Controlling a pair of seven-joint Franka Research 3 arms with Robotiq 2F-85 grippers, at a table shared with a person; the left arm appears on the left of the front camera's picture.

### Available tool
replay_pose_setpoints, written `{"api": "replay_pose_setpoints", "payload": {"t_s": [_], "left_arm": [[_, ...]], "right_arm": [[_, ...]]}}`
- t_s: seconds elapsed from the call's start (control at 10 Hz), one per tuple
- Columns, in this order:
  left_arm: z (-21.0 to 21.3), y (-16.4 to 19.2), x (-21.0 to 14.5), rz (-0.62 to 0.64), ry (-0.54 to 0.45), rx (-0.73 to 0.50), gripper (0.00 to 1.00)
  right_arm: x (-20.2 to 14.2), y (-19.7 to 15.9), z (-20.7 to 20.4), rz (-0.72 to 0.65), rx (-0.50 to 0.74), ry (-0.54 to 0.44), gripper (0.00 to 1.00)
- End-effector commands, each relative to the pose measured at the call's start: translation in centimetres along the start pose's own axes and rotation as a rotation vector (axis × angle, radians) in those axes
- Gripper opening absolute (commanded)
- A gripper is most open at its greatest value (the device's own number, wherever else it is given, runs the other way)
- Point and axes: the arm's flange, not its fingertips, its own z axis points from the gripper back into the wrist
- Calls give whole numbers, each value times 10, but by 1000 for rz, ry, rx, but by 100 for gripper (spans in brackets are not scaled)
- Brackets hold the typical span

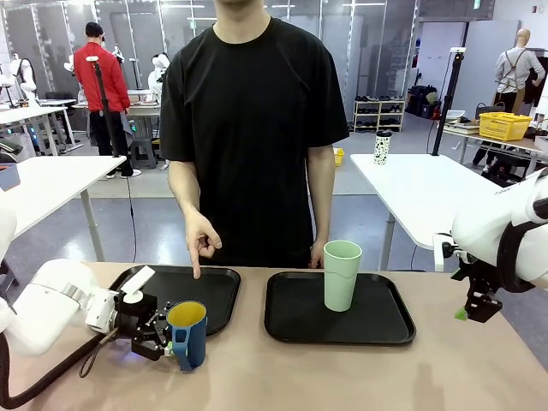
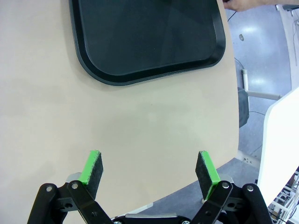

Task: Sort and store the cups by type.
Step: Pick up the Handle plastic cup and place it into the empty Flat Tray.

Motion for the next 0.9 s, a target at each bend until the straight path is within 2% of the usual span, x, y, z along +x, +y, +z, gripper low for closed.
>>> {"api": "replay_pose_setpoints", "payload": {"t_s": [0.0,0.3,0.4,0.5,0.6,0.7,0.8], "left_arm": [[-4,8,-1,-16,-20,-40,100],[-3,8,-1,-11,-41,-74,100],[-4,9,1,-10,-54,-101,82],[-4,8,0,-12,-50,-95,80],[-5,9,2,-5,-44,-94,62],[-5,9,2,-6,-47,-92,60],[-5,9,3,-8,-46,-85,42]], "right_arm": [[2,0,-2,0,-13,-6,100],[2,0,-2,0,-13,-6,100],[2,0,-2,0,-13,-6,100],[2,0,-2,0,-13,-6,100],[2,0,-2,0,-13,-6,100],[2,0,-2,0,-13,-6,100],[2,0,-2,0,-13,-6,100]]}}
